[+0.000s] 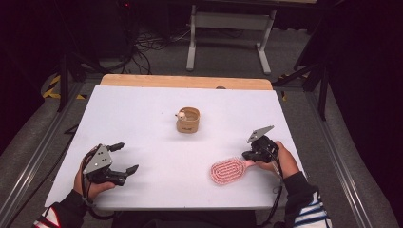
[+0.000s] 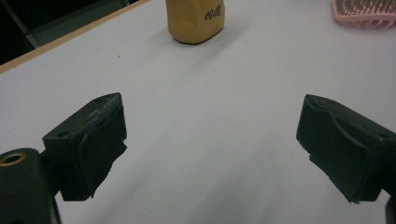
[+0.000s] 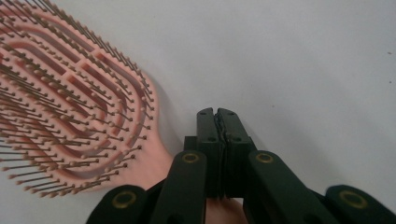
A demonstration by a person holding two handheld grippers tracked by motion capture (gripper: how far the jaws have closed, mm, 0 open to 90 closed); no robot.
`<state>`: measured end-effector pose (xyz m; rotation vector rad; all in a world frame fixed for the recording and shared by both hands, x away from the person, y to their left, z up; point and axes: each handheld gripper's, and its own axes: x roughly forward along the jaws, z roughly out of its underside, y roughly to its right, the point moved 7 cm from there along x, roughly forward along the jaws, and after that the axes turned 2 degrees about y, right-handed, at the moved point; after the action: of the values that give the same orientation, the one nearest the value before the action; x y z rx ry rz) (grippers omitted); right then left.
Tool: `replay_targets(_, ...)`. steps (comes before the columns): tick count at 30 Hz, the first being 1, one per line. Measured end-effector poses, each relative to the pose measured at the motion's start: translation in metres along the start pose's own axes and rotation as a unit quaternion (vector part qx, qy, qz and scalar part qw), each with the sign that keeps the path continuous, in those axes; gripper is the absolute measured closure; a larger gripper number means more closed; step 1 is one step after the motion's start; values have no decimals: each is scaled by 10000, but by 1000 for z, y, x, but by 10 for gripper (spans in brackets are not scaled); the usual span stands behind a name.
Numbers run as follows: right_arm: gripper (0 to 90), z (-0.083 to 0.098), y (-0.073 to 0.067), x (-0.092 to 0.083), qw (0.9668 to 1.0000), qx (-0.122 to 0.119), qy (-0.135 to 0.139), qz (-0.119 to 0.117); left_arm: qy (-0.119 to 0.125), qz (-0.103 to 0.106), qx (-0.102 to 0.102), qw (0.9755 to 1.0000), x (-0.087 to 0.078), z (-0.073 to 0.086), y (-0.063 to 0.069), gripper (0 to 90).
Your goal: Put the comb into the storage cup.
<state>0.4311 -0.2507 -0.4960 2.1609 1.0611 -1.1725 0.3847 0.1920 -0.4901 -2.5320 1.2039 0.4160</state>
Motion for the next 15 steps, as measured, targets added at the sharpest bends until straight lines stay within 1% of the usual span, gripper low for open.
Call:
replay_targets(7,885,8,-8,-5,10000,2,31,-61,-30,-9,29,10000,-1,0,1,94)
replay_targets(12,876,12,-11,-8,10000,-42,63,-59,-27,-26,14,10000,-2,0,0,94)
replay_targets(15,870,14,-13,-9,9999,-77,48,-58,-36,-33,48,10000,-2,0,1,94)
